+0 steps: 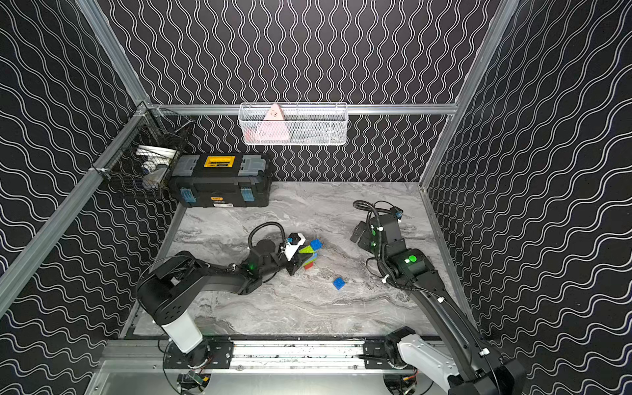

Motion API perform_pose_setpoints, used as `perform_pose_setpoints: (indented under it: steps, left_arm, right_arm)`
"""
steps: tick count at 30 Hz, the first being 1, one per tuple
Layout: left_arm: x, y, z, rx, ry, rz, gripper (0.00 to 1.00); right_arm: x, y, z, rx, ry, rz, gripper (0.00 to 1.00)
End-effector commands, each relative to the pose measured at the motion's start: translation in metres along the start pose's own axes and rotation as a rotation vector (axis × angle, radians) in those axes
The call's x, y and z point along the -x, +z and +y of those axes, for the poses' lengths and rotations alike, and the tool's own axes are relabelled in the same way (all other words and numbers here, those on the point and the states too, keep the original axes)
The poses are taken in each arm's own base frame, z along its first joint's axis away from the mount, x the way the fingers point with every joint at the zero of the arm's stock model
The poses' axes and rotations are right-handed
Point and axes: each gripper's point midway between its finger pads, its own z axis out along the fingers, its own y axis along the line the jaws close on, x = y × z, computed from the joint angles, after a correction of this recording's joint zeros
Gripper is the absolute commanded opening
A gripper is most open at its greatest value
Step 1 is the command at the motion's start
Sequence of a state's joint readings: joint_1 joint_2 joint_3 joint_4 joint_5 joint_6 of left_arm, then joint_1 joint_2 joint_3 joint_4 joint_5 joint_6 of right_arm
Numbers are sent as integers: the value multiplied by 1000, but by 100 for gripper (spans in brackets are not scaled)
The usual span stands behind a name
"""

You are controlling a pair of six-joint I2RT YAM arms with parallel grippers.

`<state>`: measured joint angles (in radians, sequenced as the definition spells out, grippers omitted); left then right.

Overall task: Assemble a carrot with lego
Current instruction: Assemble the lego brick at the center of the board.

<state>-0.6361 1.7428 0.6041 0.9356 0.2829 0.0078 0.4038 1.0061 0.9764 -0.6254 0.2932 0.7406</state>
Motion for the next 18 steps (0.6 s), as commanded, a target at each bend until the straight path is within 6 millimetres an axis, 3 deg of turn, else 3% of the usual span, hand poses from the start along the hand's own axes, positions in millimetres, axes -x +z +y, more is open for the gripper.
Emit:
perform_pose_setpoints:
  steps: [1, 13, 18]
  left_arm:
    - [-1, -3, -6, -28, -103, -44, 19]
    - [-6, -12, -10, -30, 22, -71, 34]
    - [-5, -13, -10, -25, 46, -77, 46]
  right_arm:
    - [-4, 0, -23, -102, 136, -15, 100]
    - [-9, 24, -7, -58, 166, 9, 100]
    - [-10, 28, -2, -30, 170, 12, 100]
